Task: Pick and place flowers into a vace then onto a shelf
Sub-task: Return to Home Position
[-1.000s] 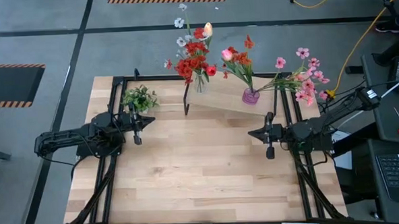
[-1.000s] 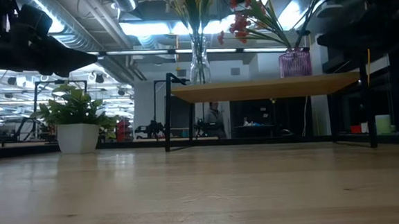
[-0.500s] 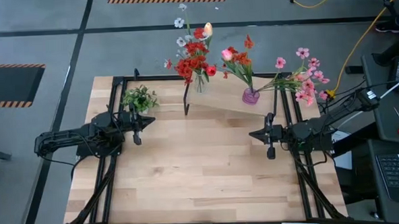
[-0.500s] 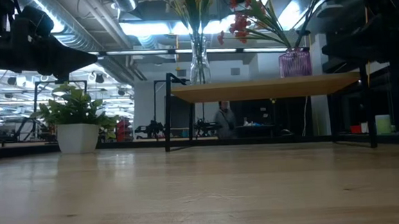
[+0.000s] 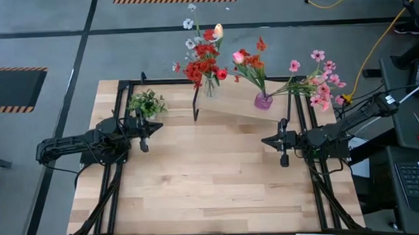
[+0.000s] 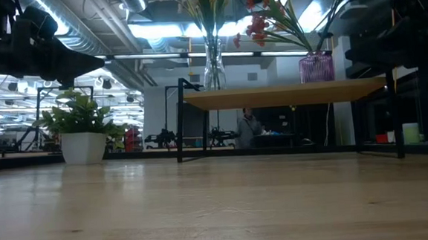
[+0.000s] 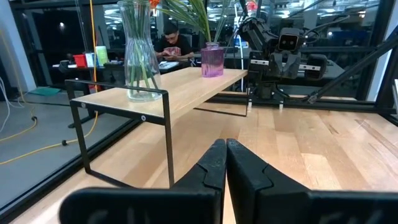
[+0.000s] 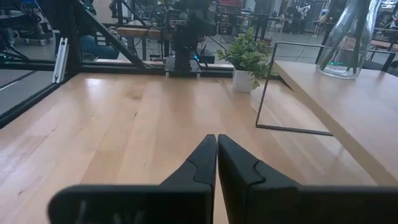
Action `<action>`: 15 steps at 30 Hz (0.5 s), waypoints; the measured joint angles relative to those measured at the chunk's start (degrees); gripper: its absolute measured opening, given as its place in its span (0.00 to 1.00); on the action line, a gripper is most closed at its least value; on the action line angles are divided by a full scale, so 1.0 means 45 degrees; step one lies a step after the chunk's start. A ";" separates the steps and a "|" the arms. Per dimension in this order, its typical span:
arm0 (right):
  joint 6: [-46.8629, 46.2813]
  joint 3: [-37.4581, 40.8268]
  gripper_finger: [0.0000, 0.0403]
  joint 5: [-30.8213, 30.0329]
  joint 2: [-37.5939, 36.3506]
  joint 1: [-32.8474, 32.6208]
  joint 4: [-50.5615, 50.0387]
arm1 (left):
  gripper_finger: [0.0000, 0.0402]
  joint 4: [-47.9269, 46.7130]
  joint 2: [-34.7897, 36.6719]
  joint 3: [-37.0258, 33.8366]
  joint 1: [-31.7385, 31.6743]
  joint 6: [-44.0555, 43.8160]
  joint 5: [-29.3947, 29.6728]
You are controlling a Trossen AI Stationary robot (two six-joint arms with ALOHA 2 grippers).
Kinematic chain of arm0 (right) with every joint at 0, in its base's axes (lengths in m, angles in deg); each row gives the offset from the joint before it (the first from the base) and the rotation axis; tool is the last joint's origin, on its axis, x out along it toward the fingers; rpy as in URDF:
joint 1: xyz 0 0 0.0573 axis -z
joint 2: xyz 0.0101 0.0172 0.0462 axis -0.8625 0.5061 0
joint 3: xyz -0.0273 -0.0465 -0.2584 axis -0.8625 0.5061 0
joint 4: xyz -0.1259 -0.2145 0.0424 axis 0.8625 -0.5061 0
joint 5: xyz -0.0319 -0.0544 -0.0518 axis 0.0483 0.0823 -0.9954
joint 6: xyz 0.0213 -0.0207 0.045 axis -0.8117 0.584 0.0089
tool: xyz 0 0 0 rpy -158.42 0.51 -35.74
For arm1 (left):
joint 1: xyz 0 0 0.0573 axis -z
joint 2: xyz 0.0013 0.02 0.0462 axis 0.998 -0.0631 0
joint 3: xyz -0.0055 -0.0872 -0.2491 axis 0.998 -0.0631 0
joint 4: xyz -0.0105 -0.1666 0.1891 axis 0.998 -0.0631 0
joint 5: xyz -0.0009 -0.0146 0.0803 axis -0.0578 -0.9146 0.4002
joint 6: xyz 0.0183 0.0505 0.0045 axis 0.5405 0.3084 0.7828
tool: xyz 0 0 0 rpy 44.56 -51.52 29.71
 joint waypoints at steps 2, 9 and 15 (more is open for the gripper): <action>0.0004 0.0000 0.05 0.0000 0.0000 0.0000 0.0000 | 0.02 0.0000 0.0000 0.0000 0.0000 0.0000 -0.0001; -0.0007 0.0000 0.05 -0.0005 0.0000 0.0000 0.0000 | 0.02 0.0000 0.0000 0.0000 0.0000 0.0000 -0.0004; 0.0046 0.0000 0.05 0.0084 -0.0128 -0.0181 -0.0054 | 0.01 0.0000 0.0000 0.0000 0.0000 0.0000 -0.0004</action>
